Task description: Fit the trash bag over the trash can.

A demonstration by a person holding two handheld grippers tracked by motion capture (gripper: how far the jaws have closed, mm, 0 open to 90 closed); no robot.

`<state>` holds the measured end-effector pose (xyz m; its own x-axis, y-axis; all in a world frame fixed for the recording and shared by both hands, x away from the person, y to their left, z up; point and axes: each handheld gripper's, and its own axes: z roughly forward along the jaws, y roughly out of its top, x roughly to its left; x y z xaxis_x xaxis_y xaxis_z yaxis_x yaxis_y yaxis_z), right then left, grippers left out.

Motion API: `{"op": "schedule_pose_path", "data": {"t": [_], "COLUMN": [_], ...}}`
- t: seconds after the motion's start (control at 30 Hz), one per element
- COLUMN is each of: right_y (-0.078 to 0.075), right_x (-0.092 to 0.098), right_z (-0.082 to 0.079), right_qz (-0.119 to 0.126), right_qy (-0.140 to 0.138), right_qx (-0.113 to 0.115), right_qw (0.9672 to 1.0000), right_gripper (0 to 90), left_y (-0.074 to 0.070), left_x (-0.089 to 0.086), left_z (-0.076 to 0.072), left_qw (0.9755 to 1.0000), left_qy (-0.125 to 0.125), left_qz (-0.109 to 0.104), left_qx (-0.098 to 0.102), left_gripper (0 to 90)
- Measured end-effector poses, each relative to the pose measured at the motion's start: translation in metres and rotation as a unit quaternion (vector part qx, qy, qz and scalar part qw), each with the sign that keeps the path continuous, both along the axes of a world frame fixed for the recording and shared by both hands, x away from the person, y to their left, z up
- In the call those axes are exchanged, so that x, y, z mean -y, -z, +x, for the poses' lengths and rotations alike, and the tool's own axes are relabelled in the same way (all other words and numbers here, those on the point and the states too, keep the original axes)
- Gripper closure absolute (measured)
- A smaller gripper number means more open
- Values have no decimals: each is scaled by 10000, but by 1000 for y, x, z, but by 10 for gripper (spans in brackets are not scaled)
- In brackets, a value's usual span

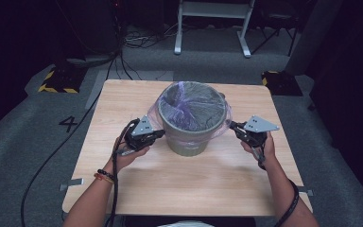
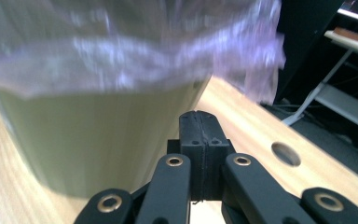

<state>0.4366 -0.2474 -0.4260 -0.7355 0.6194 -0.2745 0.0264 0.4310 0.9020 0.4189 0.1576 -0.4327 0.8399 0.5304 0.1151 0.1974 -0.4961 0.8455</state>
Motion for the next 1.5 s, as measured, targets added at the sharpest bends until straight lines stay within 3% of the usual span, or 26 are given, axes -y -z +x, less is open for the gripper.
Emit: {"op": "schedule_pose_path", "data": {"t": [0.03,0.13,0.17,0.23,0.33,0.5,0.6,0.63,0.7,0.8,0.9,1.1,1.2,1.23,1.27,1.33,1.47,1.5], "right_y": [3,4,2,-4,-10,-16,-17,-18,-17,-13,-8,12,23,25,26,24,4,-4], "right_x": [2,3,3,5,6,4,-1,-3,-8,-12,-13,-13,-8,-6,-3,4,20,24], "right_z": [-1,-9,-13,-19,-21,-18,-14,-12,-9,-8,-8,-4,-3,-3,-3,-5,-19,-24], "right_qz": [-6,-210,-195,90,566,999,1263,1323,1204,1095,1047,710,632,627,645,655,851,896], "right_qy": [-14,220,218,-118,-577,-680,-808,-808,-666,-727,-777,-592,-467,-414,-364,-298,-330,-305], "right_qx": [-15,231,320,293,-158,-510,-781,-866,-941,-978,-1038,-1211,-1375,-1412,-1449,-1452,-1172,-1084], "right_qw": [10000,9993,9991,9995,9966,9914,9856,9841,9860,9865,9860,9883,9874,9871,9867,9868,9889,9896], "right_gripper": [892,520,466,408,332,285,278,295,424,699,900,900,900,893,823,599,420,383], "left_y": [2,5,6,7,8,9,10,11,12,13,16,26,29,29,29,26,21,21], "left_x": [0,-2,-3,-3,-2,3,7,8,10,10,11,14,10,8,7,3,-10,-13], "left_z": [1,3,3,3,2,1,1,1,0,0,0,1,-2,-4,-6,-15,-36,-42], "left_qw": [10000,9999,9999,9999,9999,10000,9999,9999,9999,9999,9997,9992,9992,9993,9991,9992,9990,9992], "left_qy": [-41,-73,-90,-103,-86,-64,-13,-7,7,9,29,45,95,85,53,21,-18,-37], "left_qz": [31,-4,-9,-26,-31,56,122,138,169,162,221,368,300,252,248,176,-1,-16], "left_qx": [-30,-82,-85,-97,-80,-35,-31,-14,-9,-36,-63,-156,-238,-278,-344,-357,-440,-395], "left_gripper": [900,900,900,900,900,900,900,900,900,900,900,900,900,812,653,424,159,156]}}
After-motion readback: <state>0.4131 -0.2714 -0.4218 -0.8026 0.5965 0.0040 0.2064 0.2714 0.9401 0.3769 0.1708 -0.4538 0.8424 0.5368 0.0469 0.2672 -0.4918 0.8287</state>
